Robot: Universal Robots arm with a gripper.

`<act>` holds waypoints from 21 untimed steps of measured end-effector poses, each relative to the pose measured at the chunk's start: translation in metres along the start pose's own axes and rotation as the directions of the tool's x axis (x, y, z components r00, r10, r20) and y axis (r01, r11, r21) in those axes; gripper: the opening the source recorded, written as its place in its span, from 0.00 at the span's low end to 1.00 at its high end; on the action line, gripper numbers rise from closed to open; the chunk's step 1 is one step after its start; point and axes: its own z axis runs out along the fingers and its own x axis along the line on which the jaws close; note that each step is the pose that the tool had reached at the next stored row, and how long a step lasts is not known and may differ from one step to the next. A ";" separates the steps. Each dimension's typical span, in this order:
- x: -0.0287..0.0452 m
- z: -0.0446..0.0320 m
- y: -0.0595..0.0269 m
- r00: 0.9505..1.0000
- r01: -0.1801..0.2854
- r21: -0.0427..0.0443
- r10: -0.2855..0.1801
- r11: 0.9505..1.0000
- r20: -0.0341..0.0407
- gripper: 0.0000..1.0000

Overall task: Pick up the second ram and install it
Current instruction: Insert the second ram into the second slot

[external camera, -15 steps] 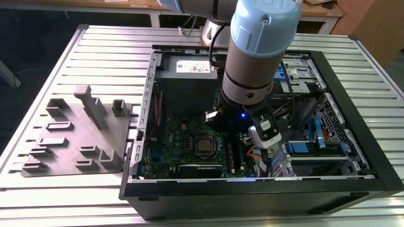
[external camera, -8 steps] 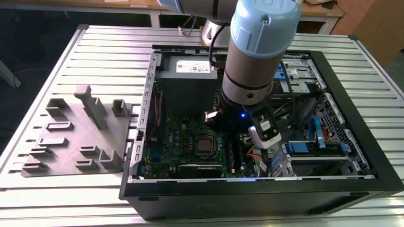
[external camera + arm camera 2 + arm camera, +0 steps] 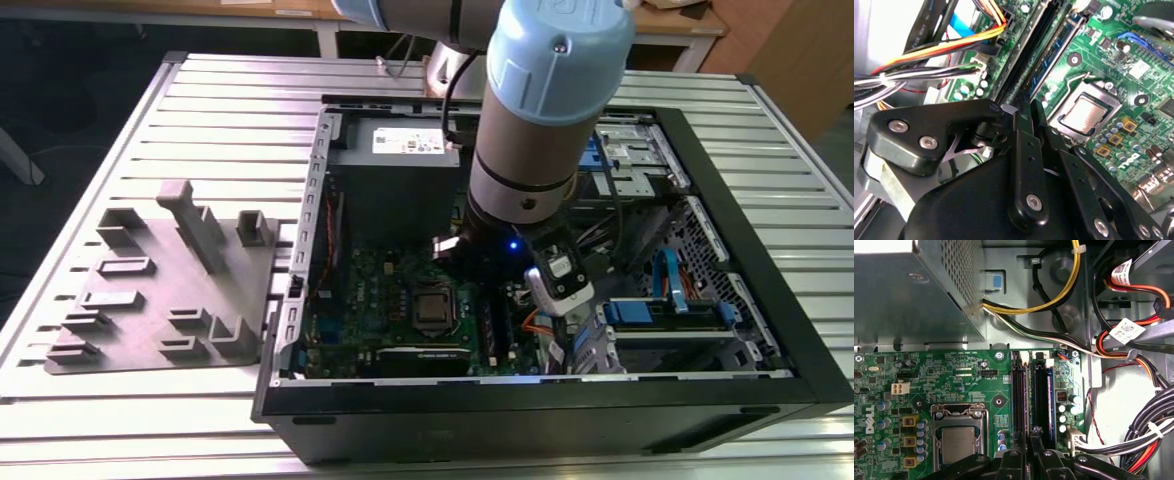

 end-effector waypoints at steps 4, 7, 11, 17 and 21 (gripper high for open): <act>0.0000 0.0001 0.0000 1.000 0.000 0.000 0.000 1.000 0.000 0.16; 0.0000 0.0001 0.0000 1.000 0.000 0.000 0.000 1.000 0.000 0.16; 0.0000 0.0002 0.0000 1.000 0.000 0.000 0.000 1.000 0.000 0.16; 0.0000 0.0001 0.0000 1.000 0.000 0.000 0.000 1.000 0.000 0.24; -0.0002 -0.0100 0.0006 1.000 0.000 0.000 0.000 1.000 0.000 0.24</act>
